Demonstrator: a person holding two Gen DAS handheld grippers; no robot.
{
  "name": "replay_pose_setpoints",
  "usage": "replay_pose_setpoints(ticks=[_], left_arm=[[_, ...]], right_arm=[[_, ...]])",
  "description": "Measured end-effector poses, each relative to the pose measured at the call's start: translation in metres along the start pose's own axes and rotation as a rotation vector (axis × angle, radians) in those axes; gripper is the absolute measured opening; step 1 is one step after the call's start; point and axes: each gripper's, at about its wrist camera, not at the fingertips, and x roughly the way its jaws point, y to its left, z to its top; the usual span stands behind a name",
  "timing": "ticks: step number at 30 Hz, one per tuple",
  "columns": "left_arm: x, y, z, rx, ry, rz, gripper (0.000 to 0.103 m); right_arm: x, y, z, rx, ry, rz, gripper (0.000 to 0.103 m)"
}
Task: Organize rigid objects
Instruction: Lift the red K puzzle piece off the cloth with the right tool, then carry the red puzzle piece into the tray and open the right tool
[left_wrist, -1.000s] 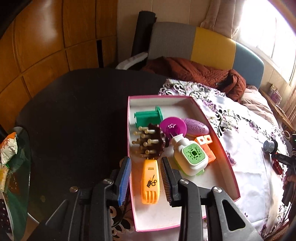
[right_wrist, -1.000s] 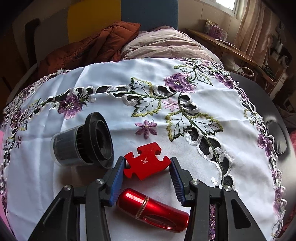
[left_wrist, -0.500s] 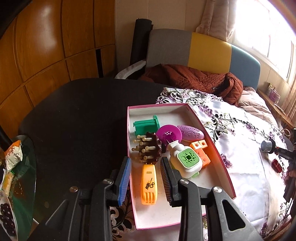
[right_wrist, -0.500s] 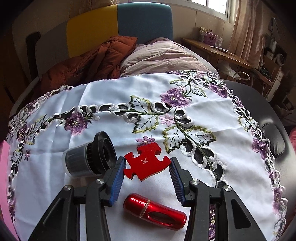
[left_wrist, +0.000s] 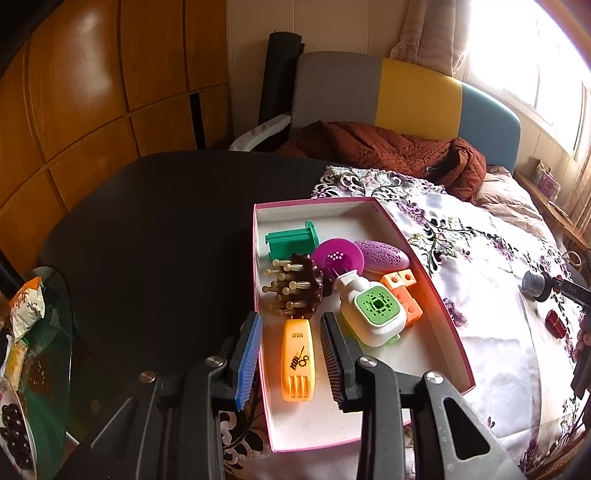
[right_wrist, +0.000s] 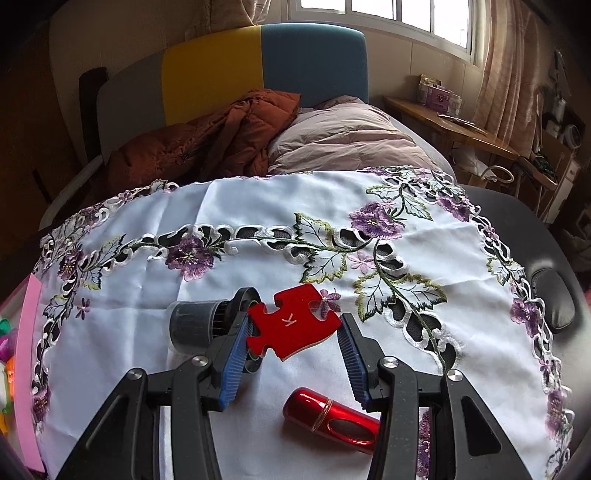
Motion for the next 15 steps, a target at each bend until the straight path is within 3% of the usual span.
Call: replay_pose_setpoints(ticks=[9, 15], left_arm=[[0.002, 0.000, 0.000, -0.002, 0.005, -0.006, 0.032], [0.005, 0.003, -0.001, -0.013, 0.017, -0.014, 0.032]], right_arm=[[-0.024, 0.018, 0.005, -0.048, -0.065, 0.053, 0.048], [-0.044, 0.059, -0.005, -0.142, -0.059, 0.170, 0.048]])
